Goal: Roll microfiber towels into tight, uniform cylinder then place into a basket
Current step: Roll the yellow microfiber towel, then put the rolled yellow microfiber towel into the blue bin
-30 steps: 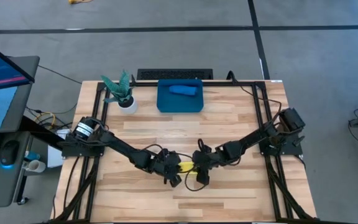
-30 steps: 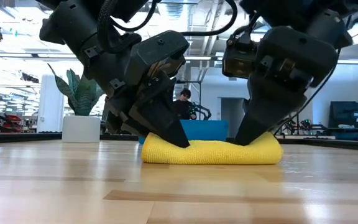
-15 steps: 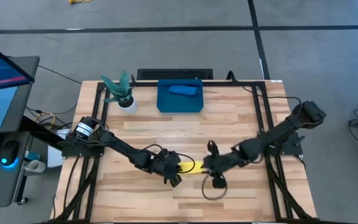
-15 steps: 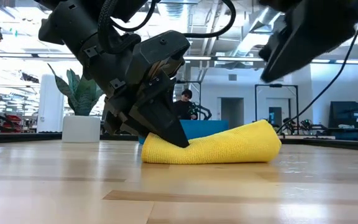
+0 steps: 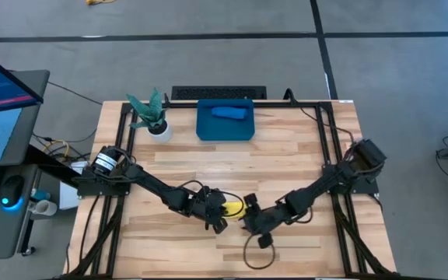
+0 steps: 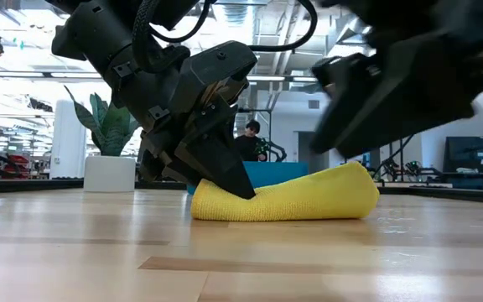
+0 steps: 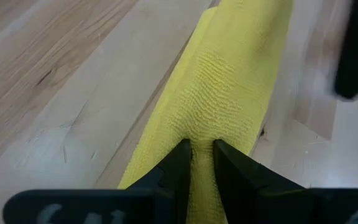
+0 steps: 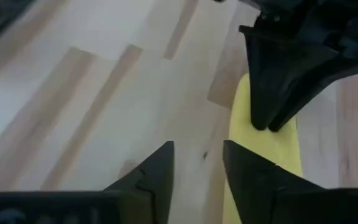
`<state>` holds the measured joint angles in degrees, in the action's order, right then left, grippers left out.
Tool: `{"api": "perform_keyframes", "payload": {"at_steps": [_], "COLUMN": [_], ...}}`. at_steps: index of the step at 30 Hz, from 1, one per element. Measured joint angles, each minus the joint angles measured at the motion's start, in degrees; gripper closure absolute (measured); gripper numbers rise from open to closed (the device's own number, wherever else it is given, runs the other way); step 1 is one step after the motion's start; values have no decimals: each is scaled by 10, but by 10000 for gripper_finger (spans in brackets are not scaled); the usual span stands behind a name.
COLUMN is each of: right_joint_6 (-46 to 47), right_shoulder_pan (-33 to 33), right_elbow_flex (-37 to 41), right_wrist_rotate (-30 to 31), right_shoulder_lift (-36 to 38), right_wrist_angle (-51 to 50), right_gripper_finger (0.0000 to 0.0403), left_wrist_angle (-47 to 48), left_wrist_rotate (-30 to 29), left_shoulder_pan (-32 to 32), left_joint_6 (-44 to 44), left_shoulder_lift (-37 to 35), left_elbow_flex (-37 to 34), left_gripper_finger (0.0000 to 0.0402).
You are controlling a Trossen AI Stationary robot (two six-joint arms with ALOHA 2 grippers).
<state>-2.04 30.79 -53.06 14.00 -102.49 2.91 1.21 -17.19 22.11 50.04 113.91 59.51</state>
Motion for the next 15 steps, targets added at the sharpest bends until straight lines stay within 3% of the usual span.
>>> {"api": "perform_keyframes", "payload": {"at_steps": [8, 15], "right_joint_6": [-21, -21], "right_shoulder_pan": [-27, -32], "right_elbow_flex": [-54, -101], "right_wrist_rotate": [-1, 7], "right_shoulder_lift": [-55, -60], "right_wrist_angle": [-76, -118], "right_gripper_finger": [161, 156], "left_wrist_angle": [-2, -3], "left_wrist_rotate": [-1, 0], "left_shoulder_pan": [0, 0], "left_joint_6": [-3, -4], "left_shoulder_lift": [0, 0], "left_elbow_flex": [0, 0], "left_gripper_finger": [335, 335]}}
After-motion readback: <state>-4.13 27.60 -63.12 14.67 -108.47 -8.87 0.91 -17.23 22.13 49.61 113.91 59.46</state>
